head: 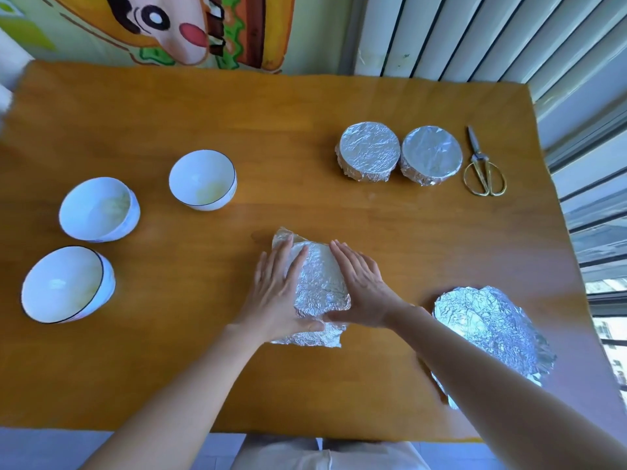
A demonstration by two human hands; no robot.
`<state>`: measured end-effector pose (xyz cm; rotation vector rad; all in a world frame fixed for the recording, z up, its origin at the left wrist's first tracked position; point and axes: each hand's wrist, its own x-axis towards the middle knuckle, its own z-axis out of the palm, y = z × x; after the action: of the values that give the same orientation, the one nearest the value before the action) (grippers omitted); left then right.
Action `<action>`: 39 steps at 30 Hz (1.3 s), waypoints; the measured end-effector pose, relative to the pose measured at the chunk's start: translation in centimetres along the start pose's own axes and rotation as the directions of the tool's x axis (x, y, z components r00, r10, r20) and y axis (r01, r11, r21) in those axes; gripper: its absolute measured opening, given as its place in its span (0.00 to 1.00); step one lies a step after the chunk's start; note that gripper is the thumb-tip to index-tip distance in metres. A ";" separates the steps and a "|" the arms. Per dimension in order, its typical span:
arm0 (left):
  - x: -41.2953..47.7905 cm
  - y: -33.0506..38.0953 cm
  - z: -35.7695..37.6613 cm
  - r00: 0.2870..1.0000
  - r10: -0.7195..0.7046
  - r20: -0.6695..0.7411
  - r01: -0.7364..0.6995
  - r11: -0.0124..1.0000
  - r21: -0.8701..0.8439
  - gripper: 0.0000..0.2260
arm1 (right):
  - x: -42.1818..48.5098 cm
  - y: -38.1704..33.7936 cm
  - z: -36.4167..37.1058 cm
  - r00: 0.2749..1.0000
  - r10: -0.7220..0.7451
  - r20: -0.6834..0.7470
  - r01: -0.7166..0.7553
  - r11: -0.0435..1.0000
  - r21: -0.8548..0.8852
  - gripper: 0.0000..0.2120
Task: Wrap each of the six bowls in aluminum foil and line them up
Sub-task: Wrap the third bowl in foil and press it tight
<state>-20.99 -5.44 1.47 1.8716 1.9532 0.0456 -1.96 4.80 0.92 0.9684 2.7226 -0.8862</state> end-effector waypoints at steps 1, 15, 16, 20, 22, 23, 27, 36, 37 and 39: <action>0.0 0.2 0.0 1.000 0.000 0.005 0.000 1.000 0.006 0.62 | -0.1 0.2 -0.1 1.000 0.002 0.011 -0.002 1.000 0.006 0.62; 0.6 0.7 0.0 0.999 -0.026 -0.030 0.028 0.997 0.072 0.59 | 1.5 -1.9 -0.8 0.998 -0.019 0.063 0.029 0.985 -0.169 0.69; 0.6 0.7 0.0 0.999 -0.019 -0.031 0.021 0.997 0.072 0.59 | 1.6 -1.8 -0.7 0.997 -0.006 0.081 0.019 0.988 -0.153 0.69; 0.5 0.2 -0.1 1.000 0.010 -0.002 -0.009 0.998 0.055 0.60 | 1.9 -1.5 -0.8 0.997 -0.019 0.069 0.029 0.988 -0.155 0.66; 0.4 -0.2 -0.1 1.000 0.020 -0.009 -0.020 0.998 0.062 0.61 | 1.9 -1.4 -1.0 0.998 -0.037 0.056 0.046 0.987 -0.156 0.65; 0.4 -0.3 0.0 1.000 0.028 -0.007 -0.027 0.997 0.073 0.61 | 1.9 -1.3 -1.1 0.997 -0.045 0.057 0.053 0.986 -0.158 0.65; 0.8 -0.4 -0.2 0.996 0.085 0.007 -0.085 0.989 0.121 0.62 | 2.0 -1.2 -1.8 0.994 -0.061 0.096 0.075 0.986 -0.149 0.67; 2.1 -0.1 -0.2 0.992 0.124 0.032 -0.128 0.981 0.145 0.61 | 1.4 -2.1 -2.6 0.997 -0.003 0.073 0.022 0.965 -0.260 0.71; 2.2 -0.1 -0.1 0.992 0.119 0.034 -0.123 0.982 0.141 0.61 | 1.1 -2.6 -2.5 0.999 -0.004 0.046 0.017 0.958 -0.287 0.71; 2.3 -0.1 -0.1 0.993 0.113 0.034 -0.116 0.983 0.141 0.60 | 0.6 -3.5 -1.9 1.000 0.000 0.020 0.006 0.943 -0.331 0.68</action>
<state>-21.12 -3.22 0.87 2.0648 1.8739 -0.0856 -4.39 4.01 4.07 0.8791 2.7321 -0.4107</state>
